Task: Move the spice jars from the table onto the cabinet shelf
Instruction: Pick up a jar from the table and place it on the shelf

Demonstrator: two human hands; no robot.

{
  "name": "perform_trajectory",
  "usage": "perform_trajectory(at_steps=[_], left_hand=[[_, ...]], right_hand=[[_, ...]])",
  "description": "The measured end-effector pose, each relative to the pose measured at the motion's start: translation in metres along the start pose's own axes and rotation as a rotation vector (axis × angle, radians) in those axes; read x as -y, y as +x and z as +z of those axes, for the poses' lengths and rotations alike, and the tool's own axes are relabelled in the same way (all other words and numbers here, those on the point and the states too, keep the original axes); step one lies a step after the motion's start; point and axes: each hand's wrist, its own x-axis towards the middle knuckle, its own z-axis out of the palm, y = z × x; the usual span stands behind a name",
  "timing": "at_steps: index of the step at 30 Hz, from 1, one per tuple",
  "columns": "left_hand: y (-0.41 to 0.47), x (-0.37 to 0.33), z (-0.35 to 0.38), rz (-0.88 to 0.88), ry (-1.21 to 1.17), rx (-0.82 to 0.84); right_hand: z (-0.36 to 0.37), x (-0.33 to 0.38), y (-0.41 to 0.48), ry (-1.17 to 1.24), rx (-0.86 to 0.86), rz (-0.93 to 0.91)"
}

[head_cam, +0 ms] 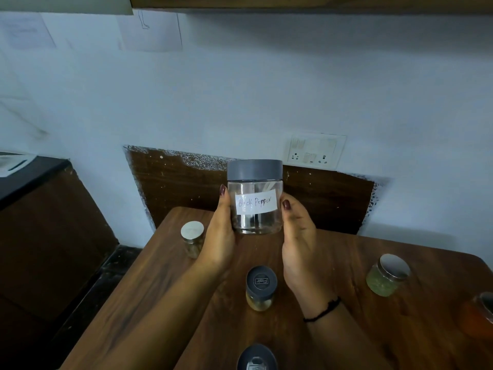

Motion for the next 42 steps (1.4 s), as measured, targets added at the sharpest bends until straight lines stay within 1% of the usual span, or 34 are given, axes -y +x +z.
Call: perform_trajectory(at_steps=[4,9,13,17,22,24,27,29,33,36,39,42], left_hand=[[0.0,-0.004,0.0,0.0,0.0,0.028],[0.009,-0.023,-0.003,0.033,-0.05,0.026],[0.022,-0.05,-0.004,0.133,-0.029,0.001],[0.035,-0.082,-0.008,0.242,0.031,0.043],[0.054,-0.127,-0.008,0.416,0.138,0.093],[0.064,-0.15,-0.008,0.496,0.175,0.052],[0.083,-0.185,-0.009,0.655,0.259,-0.166],[0.094,-0.204,-0.008,0.758,0.233,-0.232],[0.116,-0.23,-0.006,0.873,0.174,-0.292],[0.133,-0.245,-0.008,0.9,0.168,-0.294],[0.149,-0.261,-0.012,0.914,0.263,-0.279],[0.16,-0.273,-0.018,0.915,0.376,-0.2]], right_hand=[[0.003,0.005,0.003,0.017,0.013,-0.025],[0.017,0.015,0.014,0.0,0.043,-0.05],[0.032,0.032,0.03,0.015,0.092,-0.103],[0.044,0.056,0.048,0.011,0.249,-0.149],[0.063,0.095,0.083,-0.119,0.34,-0.213],[0.073,0.114,0.099,-0.182,0.369,-0.25],[0.089,0.145,0.125,-0.197,0.408,-0.285],[0.1,0.164,0.142,-0.212,0.428,-0.304],[0.123,0.191,0.181,-0.291,0.423,-0.35],[0.137,0.205,0.208,-0.355,0.412,-0.361],[0.151,0.219,0.22,-0.461,0.38,-0.344],[0.161,0.23,0.226,-0.627,0.314,-0.452]])
